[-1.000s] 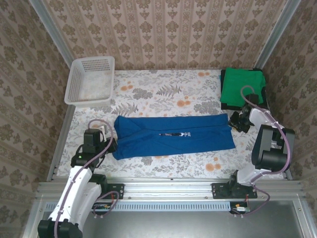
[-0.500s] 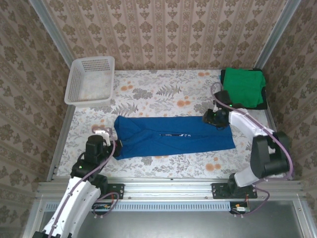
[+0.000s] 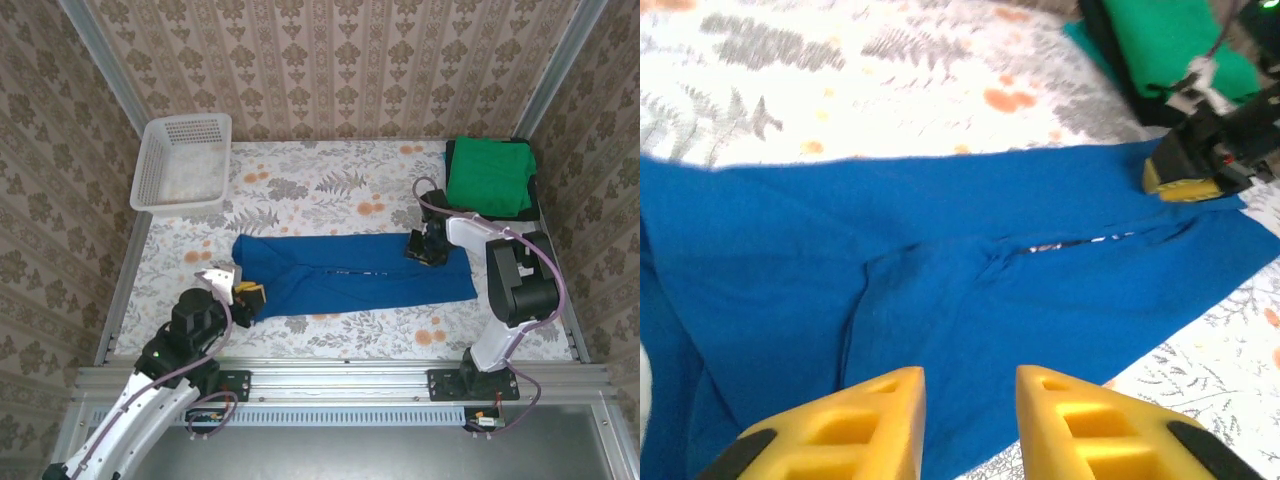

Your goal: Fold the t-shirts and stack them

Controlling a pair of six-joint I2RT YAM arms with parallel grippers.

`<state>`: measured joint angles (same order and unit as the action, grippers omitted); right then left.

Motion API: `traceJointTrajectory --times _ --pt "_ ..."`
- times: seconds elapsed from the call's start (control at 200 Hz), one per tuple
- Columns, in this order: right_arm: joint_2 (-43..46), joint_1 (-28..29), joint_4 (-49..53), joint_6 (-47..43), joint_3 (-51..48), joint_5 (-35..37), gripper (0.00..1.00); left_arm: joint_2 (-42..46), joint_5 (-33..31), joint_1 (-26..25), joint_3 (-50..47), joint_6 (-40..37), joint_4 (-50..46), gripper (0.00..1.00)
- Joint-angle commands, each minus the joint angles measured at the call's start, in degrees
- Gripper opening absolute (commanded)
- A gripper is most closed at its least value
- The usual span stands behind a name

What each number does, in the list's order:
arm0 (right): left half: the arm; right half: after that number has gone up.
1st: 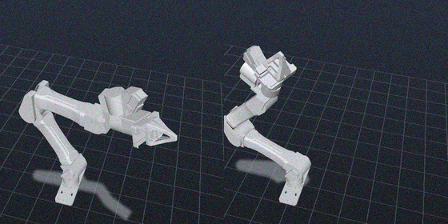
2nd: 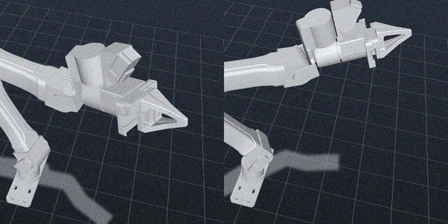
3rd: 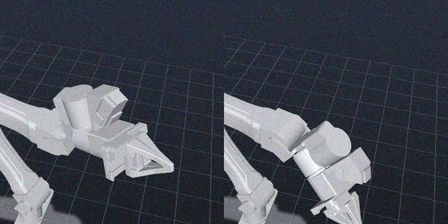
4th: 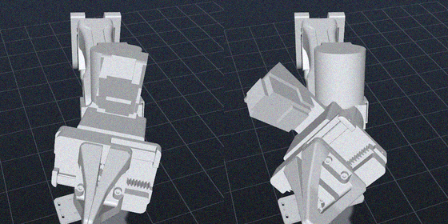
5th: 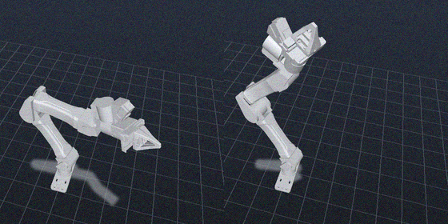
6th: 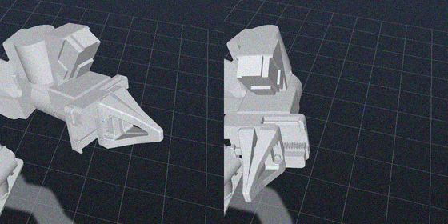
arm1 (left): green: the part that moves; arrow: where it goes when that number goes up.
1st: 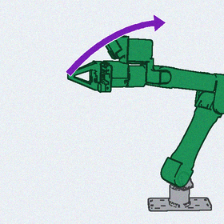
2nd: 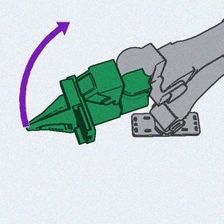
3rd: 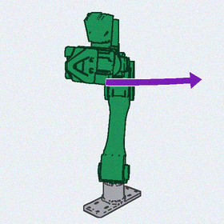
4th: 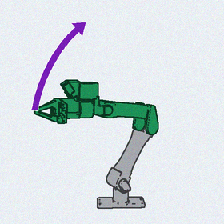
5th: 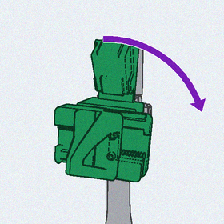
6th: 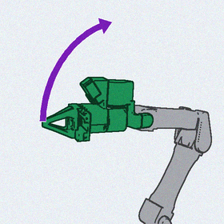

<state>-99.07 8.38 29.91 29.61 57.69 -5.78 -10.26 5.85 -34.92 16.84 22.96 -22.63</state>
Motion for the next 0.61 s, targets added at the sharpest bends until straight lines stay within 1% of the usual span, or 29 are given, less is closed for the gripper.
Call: traceJointTrajectory --times 0.0,0.04,0.085,0.14,0.165,0.205,0.25,0.31,0.385,0.51,0.6 --pt "1.3 0.0 -0.9 0.2 0.2 -0.3 0.41 2.6 2.7 -0.3 -1.3 -3.5 6.8 0.38" --pt "1.3 0.6 -1.5 0.1 0.4 -1.2 0.41 2.0 0.9 -0.3 -1.8 -2.9 7.9 0.39" --pt "1.2 1.8 -1.9 -0.1 0.6 -1.4 0.41 0.0 0.3 -0.3 -2.3 -3.5 10.1 0.4" --pt "0.8 3.7 -1.6 -0.1 1.4 -1.2 0.41 -4.9 -2.5 -0.3 -2.6 -2.5 12.9 0.41" --pt "0.6 4.7 -1.3 -0.1 1.9 -0.8 0.41 -7.6 -2.4 -0.2 -2.6 -2.7 15.1 0.41" --pt "0.4 5.9 -0.9 0.0 2.6 0.3 0.42 -13.6 -0.9 -0.2 -2.2 -3.3 19.1 0.41" --pt "0.2 7.4 -0.4 -0.1 3.3 1.2 0.42 -20.9 -1.0 -0.2 -0.7 -2.8 22.1 0.42" --pt "-0.5 8.5 -0.3 -0.3 4.1 1.5 0.42 -30.9 -0.1 0.2 2.9 -4.2 23.9 0.53" --pt "-1.5 8.6 -0.8 -0.1 4.4 0.7 0.42 -45.3 0.8 0.9 9.3 -6.8 23.7 0.52" --pt "-2.4 8.4 -0.7 0.2 4.4 0.6 0.42 -65.5 11.3 4.2 19.3 -10.2 25.6 0.5" --pt "-2.4 7.8 -1.6 0.4 3.5 0.0 0.42 -75.6 19.0 5.0 26.4 -11.9 23.0 0.45"
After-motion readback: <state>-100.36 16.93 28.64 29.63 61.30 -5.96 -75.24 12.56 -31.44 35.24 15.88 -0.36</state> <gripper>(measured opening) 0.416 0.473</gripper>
